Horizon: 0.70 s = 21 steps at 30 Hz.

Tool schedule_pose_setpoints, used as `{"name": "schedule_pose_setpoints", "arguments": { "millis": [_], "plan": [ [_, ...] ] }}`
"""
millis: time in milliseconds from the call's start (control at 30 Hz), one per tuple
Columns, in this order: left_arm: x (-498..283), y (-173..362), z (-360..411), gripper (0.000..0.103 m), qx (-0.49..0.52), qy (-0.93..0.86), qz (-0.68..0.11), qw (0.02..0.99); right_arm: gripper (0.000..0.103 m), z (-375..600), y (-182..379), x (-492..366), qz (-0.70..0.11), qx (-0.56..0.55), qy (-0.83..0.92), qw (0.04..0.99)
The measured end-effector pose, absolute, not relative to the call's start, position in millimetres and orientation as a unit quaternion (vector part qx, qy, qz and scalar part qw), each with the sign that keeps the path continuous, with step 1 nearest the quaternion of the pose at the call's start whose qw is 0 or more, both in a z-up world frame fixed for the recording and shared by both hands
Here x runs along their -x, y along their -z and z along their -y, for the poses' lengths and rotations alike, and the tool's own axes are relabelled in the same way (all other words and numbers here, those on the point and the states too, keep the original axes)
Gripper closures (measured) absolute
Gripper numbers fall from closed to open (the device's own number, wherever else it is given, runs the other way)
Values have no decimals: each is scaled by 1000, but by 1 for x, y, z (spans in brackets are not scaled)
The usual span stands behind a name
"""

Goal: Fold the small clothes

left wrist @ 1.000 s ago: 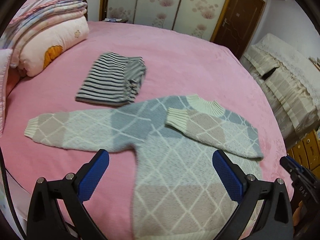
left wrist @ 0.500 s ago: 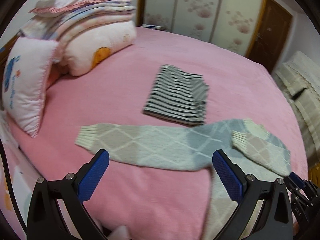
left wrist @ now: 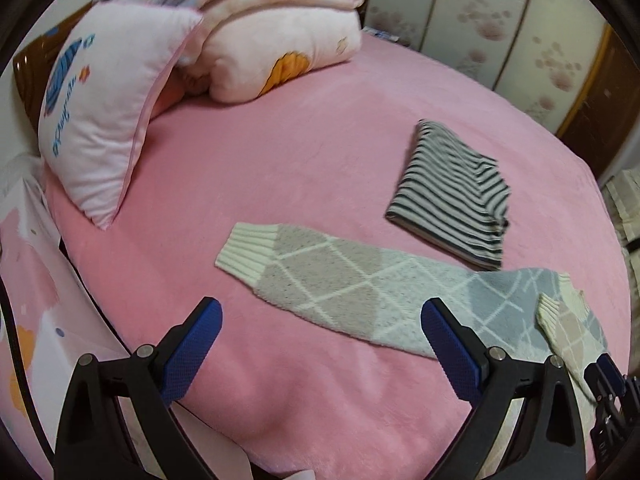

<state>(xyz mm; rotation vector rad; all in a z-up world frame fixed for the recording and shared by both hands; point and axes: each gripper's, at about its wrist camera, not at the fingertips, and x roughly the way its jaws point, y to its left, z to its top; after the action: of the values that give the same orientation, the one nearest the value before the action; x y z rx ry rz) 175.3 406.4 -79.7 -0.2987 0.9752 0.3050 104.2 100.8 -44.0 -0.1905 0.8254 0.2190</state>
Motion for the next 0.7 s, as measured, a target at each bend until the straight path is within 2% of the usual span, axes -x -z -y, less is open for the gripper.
{"name": "schedule_pose_setpoints", "arguments": {
  "millis": [167,367,500,667,700],
  "plan": [
    [-199,113,-431,5,166,-156,-505,832,76,-133,67,-133,-411,102,-131,896],
    [-222,172,-482,16,304,-137,-559,760,76,-158,103,-163,-443,104,-151,878],
    [-224,204,-500,27,371,-150,-561,725,76,-169,126,-172,-460,104,-162,867],
    [-232,226,-505,37,395,-167,-551,716,76,-174,145,-176,-473,110,-168,858],
    [-234,229,-509,43,397,-170,-549,716,76,-173,147,-177,-474,111,-168,857]
  ]
}}
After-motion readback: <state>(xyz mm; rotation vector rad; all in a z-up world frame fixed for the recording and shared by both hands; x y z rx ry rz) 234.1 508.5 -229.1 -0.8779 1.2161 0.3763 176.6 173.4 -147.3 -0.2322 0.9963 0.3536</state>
